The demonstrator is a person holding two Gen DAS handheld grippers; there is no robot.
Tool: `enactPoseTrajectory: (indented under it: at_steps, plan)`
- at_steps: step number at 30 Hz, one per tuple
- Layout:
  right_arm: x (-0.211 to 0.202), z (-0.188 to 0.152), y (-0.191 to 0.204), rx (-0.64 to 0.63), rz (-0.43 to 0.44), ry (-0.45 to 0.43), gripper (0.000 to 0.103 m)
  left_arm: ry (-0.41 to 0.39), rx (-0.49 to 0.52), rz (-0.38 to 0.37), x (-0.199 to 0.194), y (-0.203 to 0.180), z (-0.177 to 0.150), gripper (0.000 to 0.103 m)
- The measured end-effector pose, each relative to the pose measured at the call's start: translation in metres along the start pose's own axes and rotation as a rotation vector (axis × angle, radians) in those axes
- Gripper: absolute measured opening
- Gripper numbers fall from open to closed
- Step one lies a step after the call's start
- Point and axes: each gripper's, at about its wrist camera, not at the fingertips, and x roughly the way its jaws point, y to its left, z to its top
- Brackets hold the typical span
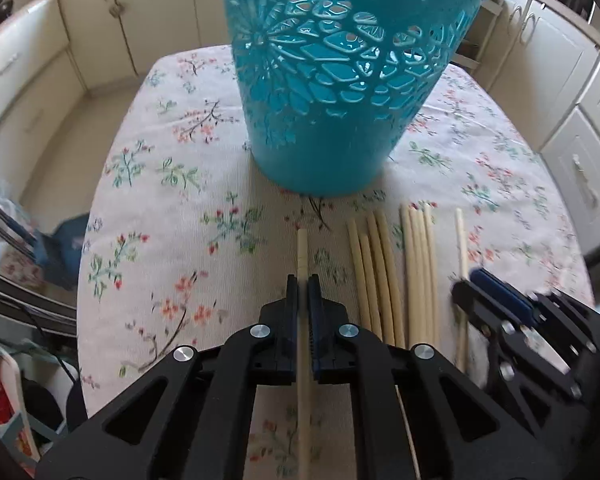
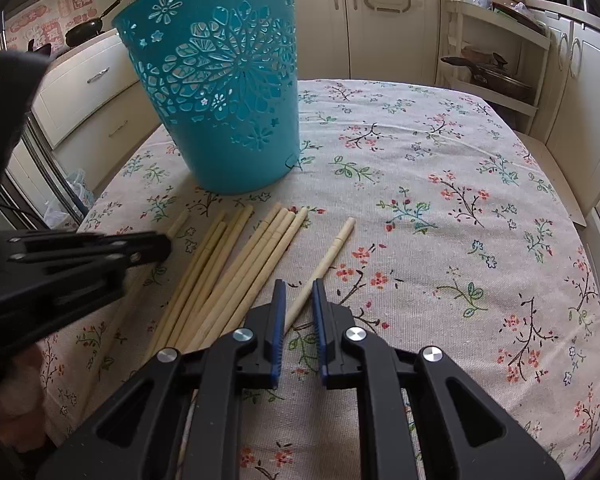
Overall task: Organize utensils
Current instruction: 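Grasp one wooden chopstick with the left gripper and lift it, then lower the chopstick into the teal basket and open the left gripper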
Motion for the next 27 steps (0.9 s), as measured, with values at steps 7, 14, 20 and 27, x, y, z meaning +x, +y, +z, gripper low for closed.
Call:
enactPoseTrajectory:
  at_steps: [7,14,20,27]
  plan:
    - [-0.001,-0.001,0.001,-0.001,-0.005,-0.004,0.014,-0.150,-0.029,-0.196,-0.101,0.020,0.011,0.005]
    - [-0.001,-0.001,0.001,0.003,-0.004,-0.007,0.014,-0.509,-0.068,-0.241,-0.198,0.026,0.079,0.005]
    - [0.000,-0.001,-0.003,0.019,0.011,-0.010,0.014,-0.726,-0.169,-0.184,-0.191,0.010,0.139,0.005]
    - [0.003,0.000,-0.006,0.035,0.032,-0.009,0.014,-0.749,-0.171,0.004,-0.126,-0.015,0.167,0.005]
